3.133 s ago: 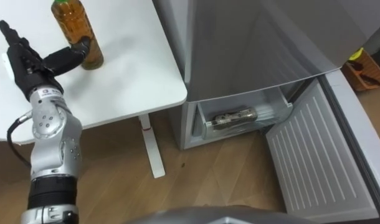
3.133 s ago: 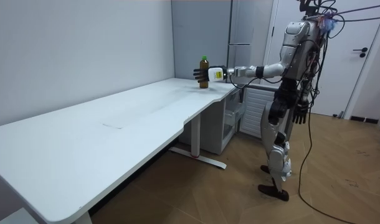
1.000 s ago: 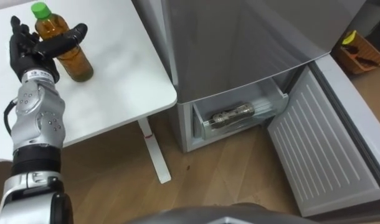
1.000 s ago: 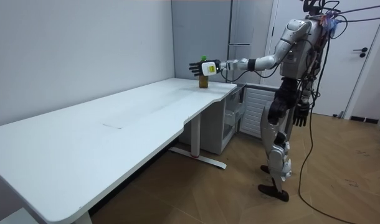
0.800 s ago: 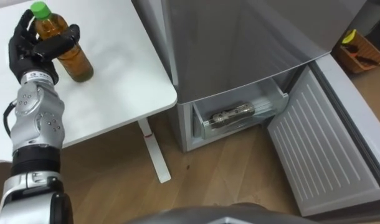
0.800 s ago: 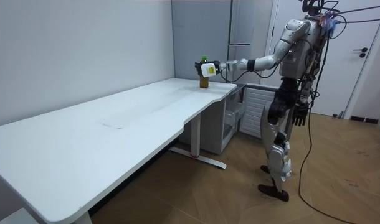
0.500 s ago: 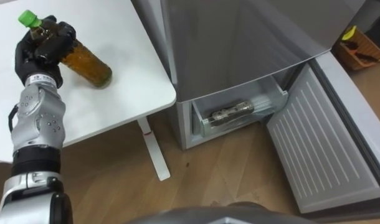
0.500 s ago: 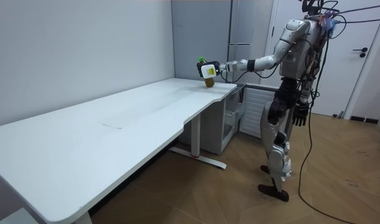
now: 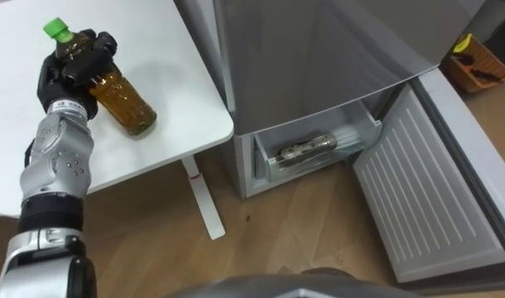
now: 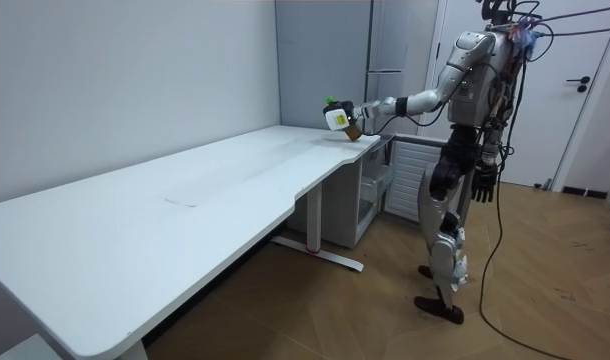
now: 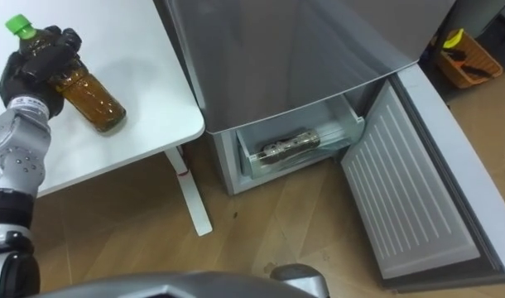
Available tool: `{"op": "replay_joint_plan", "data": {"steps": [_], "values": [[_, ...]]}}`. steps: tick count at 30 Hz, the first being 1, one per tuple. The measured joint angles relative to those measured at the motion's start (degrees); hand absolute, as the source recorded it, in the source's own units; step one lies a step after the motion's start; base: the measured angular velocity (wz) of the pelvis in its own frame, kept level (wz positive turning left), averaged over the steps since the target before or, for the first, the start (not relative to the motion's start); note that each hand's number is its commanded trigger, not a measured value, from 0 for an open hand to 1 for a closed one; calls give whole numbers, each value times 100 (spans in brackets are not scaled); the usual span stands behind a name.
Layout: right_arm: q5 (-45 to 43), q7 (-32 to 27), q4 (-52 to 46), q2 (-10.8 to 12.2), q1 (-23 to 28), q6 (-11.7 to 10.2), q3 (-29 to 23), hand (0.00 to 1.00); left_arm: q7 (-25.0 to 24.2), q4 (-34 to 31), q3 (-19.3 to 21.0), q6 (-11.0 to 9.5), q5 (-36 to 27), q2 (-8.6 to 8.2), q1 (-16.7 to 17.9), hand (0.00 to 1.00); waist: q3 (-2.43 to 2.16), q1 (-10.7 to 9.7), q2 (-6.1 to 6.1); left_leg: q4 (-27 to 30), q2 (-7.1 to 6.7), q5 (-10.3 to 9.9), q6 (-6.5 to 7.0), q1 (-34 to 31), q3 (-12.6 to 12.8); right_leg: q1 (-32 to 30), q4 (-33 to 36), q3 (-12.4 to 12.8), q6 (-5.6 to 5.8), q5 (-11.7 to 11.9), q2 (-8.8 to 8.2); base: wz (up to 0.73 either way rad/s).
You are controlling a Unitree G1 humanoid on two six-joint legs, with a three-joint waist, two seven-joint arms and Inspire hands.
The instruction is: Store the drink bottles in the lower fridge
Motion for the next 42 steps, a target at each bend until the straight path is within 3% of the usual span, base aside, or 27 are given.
{"op": "replay_joint_plan", "data": {"steps": [8,12,16,20,24,28,31,35,37,42], "values": [[4,46,5,0,-68,42,111,0,-84,-77,-286,-1,-32,-19,4,100,-4,23,-4,4,-4,1,1,13,0,12,6,33,0,0,3,0],[0,61,-51,12,-131,38,124,0,-70,-338,-469,1,-18,-106,58,100,-4,24,-66,37,-2,2,1,-16,-8,1,13,23,0,0,-2,0],[-23,70,-127,22,-234,35,122,0,-56,-1047,-533,1,177,-169,325,100,-14,22,-162,115,5,1,1,-79,-65,4,-13,-29,-9,5,-13,4],[-24,-2,-142,23,-295,33,217,0,-51,-1586,-670,0,219,-261,562,100,-4,89,-146,120,4,1,1,-83,-78,11,-9,-68,-9,5,-26,5],[65,-120,-139,60,-396,-46,299,0,-65,-1915,-788,-8,-229,-418,1196,100,9,88,-114,125,-4,2,0,-16,-140,124,-57,-184,-14,-2,-58,7],[336,-331,-152,111,-448,-71,347,0,-79,-2035,-874,-6,-778,-638,1603,100,-6,392,-140,149,-13,2,1,-71,-236,132,-81,-312,-13,-2,-88,12],[318,-486,-190,118,-557,-72,538,0,-80,-2058,-898,-6,-803,-766,1676,100,-12,620,-182,209,-29,4,2,-202,-432,87,-86,-431,-14,-3,-111,30],[332,-710,-627,113,-565,-118,720,0,-74,-2250,-931,-7,-907,-791,1954,100,-16,819,-194,306,-28,6,-2,-375,-588,65,-129,-725,-27,0,-161,29],[336,-790,-840,103,-573,-291,899,0,-78,-2386,-1122,-13,-1171,-790,2082,100,-17,856,-203,360,-41,7,-5,-423,-741,113,-202,-903,-31,5,-192,40],[379,-840,-1010,39,-604,-303,1143,0,-249,-2425,-1453,-56,-1246,-794,2380,100,-16,1016,-201,364,-76,9,-6,-448,-951,253,-282,-1161,-20,-30,-247,22]]}}
